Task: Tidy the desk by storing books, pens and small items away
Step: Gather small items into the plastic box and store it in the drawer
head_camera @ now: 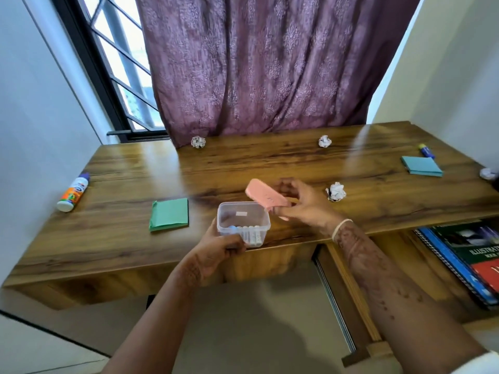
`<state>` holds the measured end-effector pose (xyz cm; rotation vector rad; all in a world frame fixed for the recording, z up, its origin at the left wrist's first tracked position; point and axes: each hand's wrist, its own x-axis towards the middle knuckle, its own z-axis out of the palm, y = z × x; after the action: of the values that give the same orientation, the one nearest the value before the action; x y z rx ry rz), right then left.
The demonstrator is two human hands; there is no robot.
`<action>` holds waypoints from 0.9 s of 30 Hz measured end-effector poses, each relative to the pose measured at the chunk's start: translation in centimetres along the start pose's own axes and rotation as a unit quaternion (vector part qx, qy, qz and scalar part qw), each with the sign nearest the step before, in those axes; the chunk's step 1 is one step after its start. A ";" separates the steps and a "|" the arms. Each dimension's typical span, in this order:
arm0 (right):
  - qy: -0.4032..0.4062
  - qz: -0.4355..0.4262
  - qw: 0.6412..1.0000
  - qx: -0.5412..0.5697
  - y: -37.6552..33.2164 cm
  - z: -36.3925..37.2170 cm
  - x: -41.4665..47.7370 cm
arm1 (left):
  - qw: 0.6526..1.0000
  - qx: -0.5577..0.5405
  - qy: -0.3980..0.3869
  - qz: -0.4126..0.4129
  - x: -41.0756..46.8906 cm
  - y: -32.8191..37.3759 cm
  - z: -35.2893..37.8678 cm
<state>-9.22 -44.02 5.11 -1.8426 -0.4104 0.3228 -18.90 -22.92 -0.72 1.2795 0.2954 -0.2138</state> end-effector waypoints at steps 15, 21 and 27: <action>-0.068 -0.012 0.986 -0.153 -3.9 3.8 -2.8 | 0.996 0.024 -0.081 -0.025 -0.6 1.8 0.0; -0.022 0.018 0.993 -0.111 -4.0 4.4 -5.4 | 0.990 0.063 -0.126 -0.016 -1.1 1.8 0.1; 0.102 0.053 0.989 0.091 -2.2 4.9 -8.6 | 0.985 0.038 -0.169 -0.014 -0.8 2.0 2.2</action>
<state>-19.24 -42.95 5.84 -1.7008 -0.1363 0.2330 -18.76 -24.47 1.93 1.2907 0.0148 -0.4645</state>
